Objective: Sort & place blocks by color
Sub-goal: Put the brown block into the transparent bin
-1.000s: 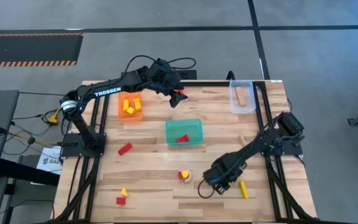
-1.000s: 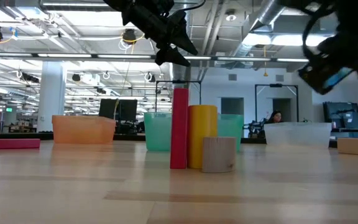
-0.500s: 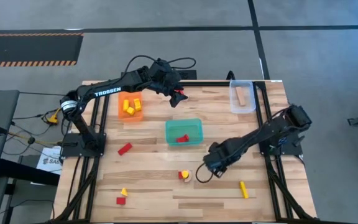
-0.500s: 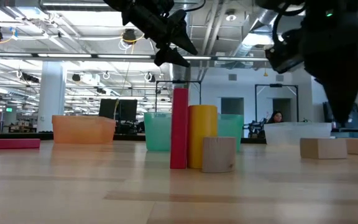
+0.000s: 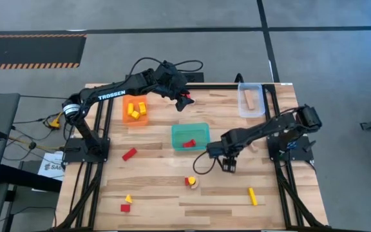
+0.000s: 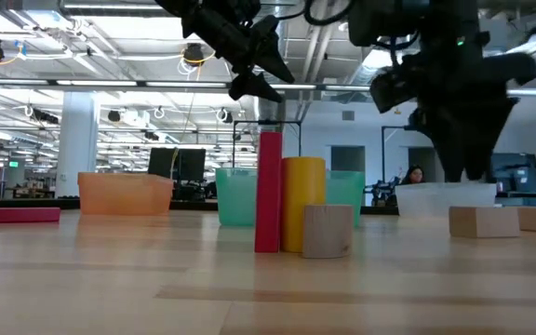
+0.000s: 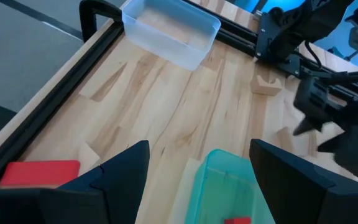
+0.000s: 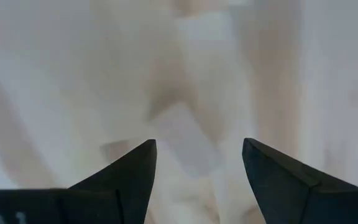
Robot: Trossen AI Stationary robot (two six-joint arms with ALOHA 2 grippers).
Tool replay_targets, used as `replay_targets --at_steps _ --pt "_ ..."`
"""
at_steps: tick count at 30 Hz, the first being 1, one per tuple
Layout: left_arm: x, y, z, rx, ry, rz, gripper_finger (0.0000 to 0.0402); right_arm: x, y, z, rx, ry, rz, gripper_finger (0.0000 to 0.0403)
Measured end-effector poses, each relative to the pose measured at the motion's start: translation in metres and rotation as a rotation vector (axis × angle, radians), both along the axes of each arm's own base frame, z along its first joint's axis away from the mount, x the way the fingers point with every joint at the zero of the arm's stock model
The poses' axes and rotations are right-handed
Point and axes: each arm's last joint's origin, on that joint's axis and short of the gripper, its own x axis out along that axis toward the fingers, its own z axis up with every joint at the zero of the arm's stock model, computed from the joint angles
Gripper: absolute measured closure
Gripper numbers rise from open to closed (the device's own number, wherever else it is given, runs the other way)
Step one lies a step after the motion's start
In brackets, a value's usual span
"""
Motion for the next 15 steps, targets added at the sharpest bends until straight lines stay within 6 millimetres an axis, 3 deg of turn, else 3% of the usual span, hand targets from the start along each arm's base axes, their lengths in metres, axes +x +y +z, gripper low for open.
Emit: replay_targets --at_steps 6,15 --pt "-0.001 0.0 -0.001 -0.015 0.015 0.009 0.0136 -0.001 0.002 0.0 0.042 0.008 0.254 0.0139" --pt "-0.002 0.0 -0.003 -0.003 0.037 0.015 0.0136 0.006 0.006 -0.013 0.053 0.028 0.397 0.0139"
